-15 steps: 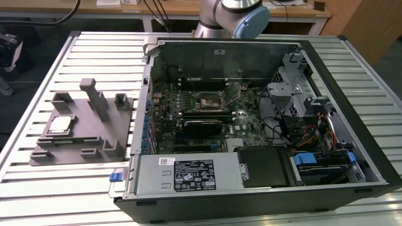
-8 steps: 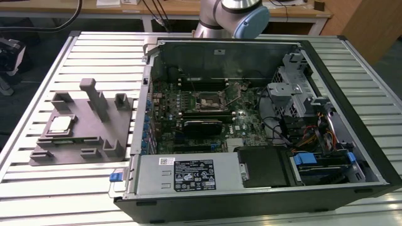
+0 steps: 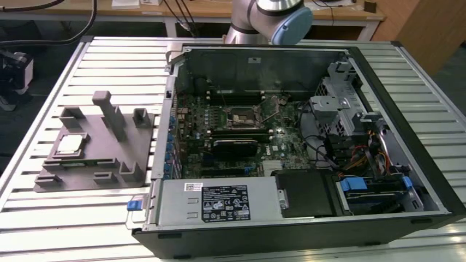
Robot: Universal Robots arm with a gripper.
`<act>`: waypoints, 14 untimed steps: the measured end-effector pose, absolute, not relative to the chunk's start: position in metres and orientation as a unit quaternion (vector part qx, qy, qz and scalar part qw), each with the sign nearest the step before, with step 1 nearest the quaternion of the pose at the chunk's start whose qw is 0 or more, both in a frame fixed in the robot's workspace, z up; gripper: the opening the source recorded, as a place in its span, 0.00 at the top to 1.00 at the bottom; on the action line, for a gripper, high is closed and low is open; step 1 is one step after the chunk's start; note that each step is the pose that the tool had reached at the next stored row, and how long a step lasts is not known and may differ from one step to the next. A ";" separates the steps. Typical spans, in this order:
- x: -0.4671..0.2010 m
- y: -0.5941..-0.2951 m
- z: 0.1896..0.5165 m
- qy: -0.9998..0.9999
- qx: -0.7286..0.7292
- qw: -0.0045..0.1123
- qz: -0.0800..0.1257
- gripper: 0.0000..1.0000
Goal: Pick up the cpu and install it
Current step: 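Pick up the cpu and move it towards the insertion slot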
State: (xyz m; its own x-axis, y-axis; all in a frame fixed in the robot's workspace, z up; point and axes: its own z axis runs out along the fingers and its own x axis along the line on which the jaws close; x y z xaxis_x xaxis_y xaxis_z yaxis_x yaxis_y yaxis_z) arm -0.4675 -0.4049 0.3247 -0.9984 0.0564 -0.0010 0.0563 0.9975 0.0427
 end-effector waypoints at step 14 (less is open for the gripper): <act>-0.463 -0.406 0.300 1.000 0.001 -0.007 0.021 0.30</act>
